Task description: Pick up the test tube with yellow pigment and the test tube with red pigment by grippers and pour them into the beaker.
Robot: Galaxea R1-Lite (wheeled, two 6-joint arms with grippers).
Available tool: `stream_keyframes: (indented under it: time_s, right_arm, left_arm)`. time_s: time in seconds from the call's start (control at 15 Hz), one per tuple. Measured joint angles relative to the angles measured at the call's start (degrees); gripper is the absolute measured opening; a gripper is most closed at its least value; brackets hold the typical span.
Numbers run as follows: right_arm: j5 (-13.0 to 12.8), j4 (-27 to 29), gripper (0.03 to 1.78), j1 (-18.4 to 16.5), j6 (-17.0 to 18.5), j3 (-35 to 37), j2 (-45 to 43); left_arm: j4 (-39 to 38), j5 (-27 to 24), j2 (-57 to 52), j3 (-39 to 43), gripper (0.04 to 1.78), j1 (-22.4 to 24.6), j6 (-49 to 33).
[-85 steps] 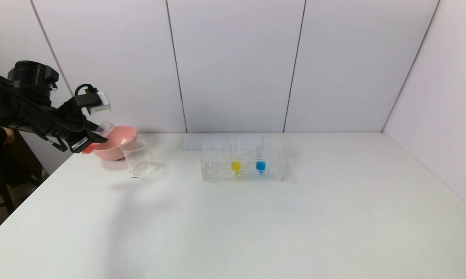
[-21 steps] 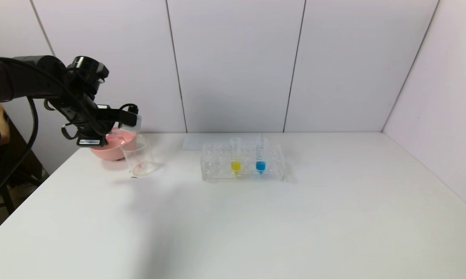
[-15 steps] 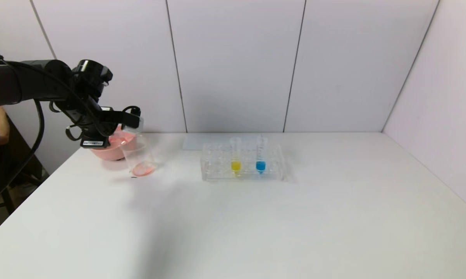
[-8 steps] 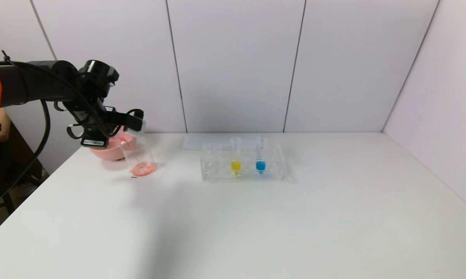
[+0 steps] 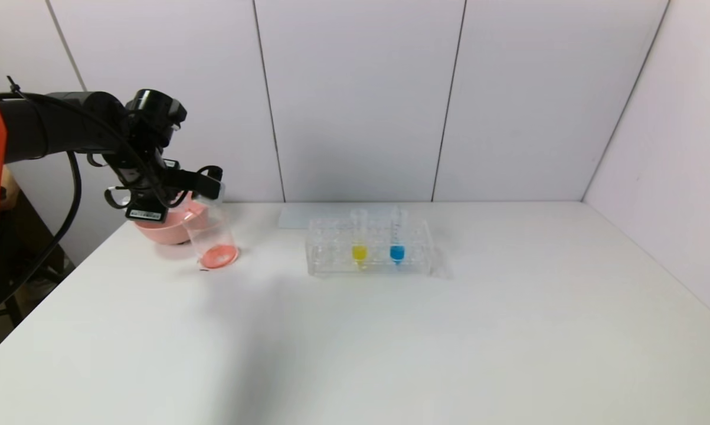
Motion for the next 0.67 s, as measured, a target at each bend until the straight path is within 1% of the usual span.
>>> stream_keyframes:
  time_s: [0.13, 0.2, 0.67]
  right_arm:
    - [0.00, 0.00, 1.70, 0.00, 0.00, 0.00, 0.00]
    - [-0.01, 0.00, 1.70, 0.00, 0.00, 0.00, 0.00]
    - [0.00, 0.00, 1.70, 0.00, 0.00, 0.00, 0.00]
  left_arm:
    - [-0.80, 2.93, 0.02, 0.00, 0.47, -0.44, 1.61]
    - [-0.85, 3.43, 0.06, 0.00, 0.47, -0.66, 1.85]
    - [-1.12, 3.64, 0.06, 0.00, 0.47, -1.21, 2.12]
